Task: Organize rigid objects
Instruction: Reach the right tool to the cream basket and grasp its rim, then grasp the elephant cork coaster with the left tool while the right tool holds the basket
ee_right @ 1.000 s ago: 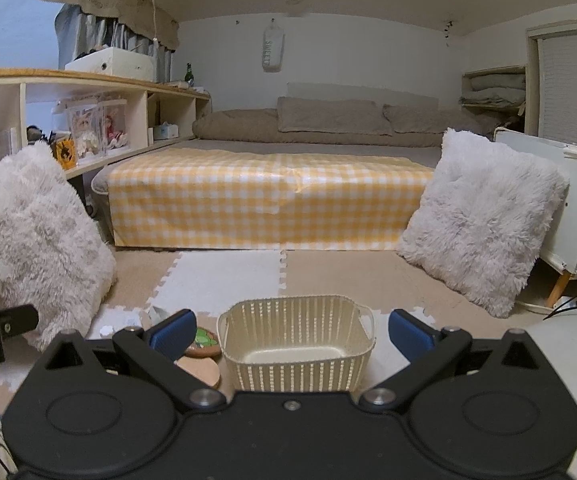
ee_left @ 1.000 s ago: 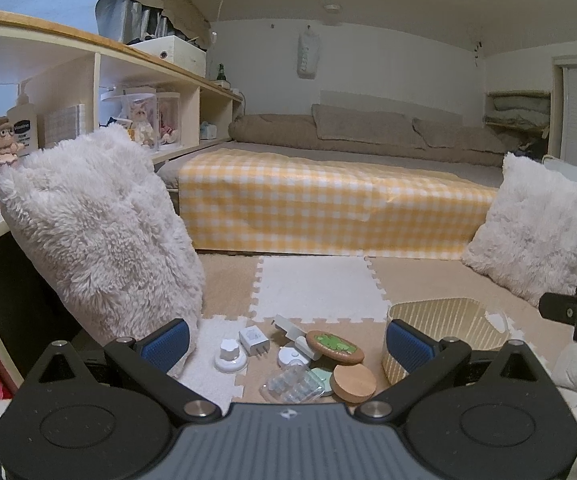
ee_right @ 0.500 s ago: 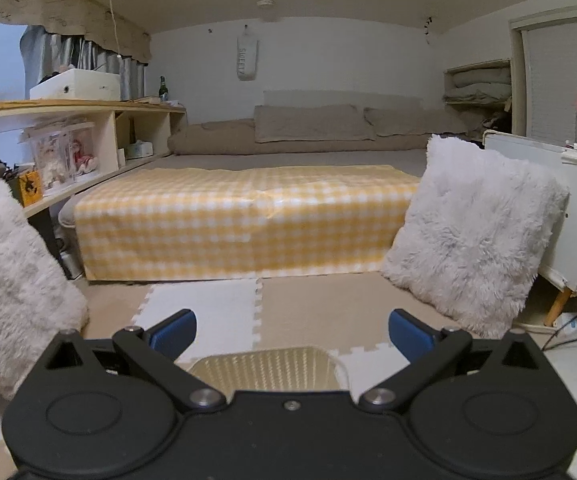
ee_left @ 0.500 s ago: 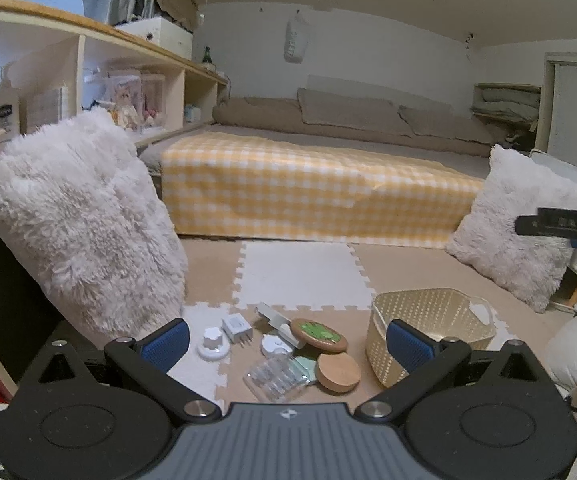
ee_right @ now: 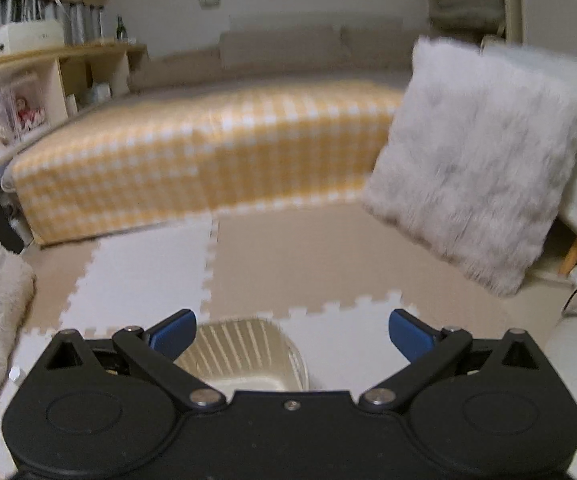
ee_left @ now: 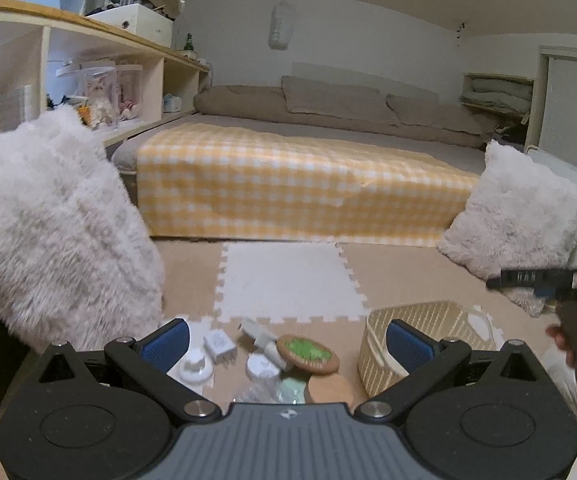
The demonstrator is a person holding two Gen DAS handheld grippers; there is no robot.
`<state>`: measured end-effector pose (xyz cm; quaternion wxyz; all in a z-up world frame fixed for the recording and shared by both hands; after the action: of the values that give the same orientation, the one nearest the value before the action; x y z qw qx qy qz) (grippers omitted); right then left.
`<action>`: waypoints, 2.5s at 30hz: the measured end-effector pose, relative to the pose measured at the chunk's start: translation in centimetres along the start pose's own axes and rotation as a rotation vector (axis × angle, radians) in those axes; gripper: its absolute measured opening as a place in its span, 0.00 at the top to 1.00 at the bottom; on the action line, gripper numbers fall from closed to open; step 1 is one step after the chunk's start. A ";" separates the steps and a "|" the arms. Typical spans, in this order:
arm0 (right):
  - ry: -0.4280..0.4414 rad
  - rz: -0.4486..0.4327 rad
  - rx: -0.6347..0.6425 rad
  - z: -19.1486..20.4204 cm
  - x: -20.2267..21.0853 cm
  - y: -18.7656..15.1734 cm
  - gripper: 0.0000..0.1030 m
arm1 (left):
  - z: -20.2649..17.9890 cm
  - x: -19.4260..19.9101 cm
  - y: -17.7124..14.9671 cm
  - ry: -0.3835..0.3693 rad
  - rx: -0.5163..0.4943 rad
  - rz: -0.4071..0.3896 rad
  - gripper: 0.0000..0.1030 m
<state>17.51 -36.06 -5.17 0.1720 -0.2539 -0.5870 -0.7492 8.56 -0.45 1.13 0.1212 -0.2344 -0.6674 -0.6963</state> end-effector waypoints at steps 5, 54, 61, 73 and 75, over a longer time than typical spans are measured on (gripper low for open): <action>-0.009 0.120 -0.032 -1.3 -2.9 -0.6 0.24 | 0.8 -3.0 2.2 -0.033 0.019 -0.010 0.00; 0.062 0.398 0.031 -1.5 -7.3 -2.6 0.95 | -4.8 -27.0 -5.2 -0.369 -0.570 0.359 0.00; 0.061 0.398 0.035 -1.6 -7.2 -2.6 0.95 | -4.0 -29.2 -5.8 -0.337 -0.475 0.441 0.00; 0.054 0.399 0.038 -1.4 -7.3 -2.6 0.94 | -5.0 -29.8 -6.0 -0.299 -0.497 0.480 0.02; 0.053 0.401 0.037 -1.5 -7.4 -2.6 0.94 | -5.1 -29.6 -5.8 -0.288 -0.504 0.488 0.03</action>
<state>21.78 -37.10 -11.77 0.3378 -0.3426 -0.5337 -0.6954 30.40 -9.31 -18.40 0.1273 -0.5044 -0.4101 -0.7492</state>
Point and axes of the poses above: each gripper's, at about its wrist camera, not at the fingertips, and x roughly against the way its jaws point, z to its left, y to its top, the point moved 2 cm from there along -x, roughly the way its jaws point, and after that the axes turned 4 degrees about -x, right-handed, at the moved point
